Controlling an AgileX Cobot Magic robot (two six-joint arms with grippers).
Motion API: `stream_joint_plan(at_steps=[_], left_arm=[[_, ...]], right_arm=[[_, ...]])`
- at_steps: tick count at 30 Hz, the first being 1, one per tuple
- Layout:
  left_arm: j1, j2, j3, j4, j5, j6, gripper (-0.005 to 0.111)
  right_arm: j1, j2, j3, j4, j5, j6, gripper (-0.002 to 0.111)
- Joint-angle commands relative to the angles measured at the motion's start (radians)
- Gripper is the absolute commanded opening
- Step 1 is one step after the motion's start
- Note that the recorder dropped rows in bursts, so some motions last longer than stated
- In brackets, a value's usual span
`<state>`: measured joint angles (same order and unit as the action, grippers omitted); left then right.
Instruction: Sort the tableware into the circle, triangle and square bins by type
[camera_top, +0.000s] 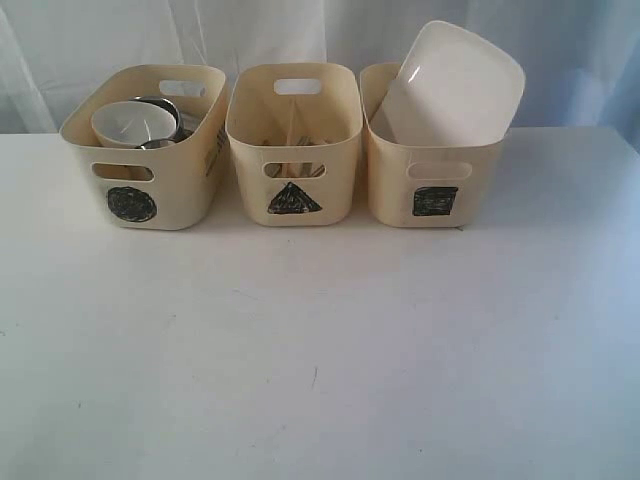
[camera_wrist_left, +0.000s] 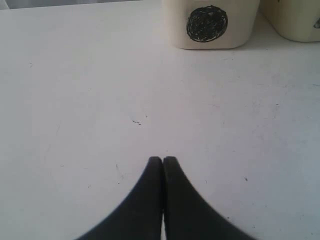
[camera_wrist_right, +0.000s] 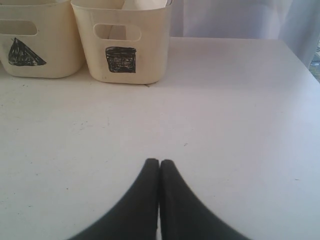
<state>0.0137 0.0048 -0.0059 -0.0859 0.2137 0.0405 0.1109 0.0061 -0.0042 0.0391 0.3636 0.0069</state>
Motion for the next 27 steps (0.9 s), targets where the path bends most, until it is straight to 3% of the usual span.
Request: stream_joint_plan(at_steps=[1, 27], left_arm=[[0.004, -0.005, 0.006, -0.013, -0.003, -0.007, 0.000], [0.004, -0.005, 0.006, -0.011, -0.003, -0.007, 0.000]], right_arm=[[-0.002, -0.006, 0.004, -0.007, -0.013, 0.015, 0.000], [-0.002, -0.006, 0.004, -0.039, -0.016, 0.012, 0.000]])
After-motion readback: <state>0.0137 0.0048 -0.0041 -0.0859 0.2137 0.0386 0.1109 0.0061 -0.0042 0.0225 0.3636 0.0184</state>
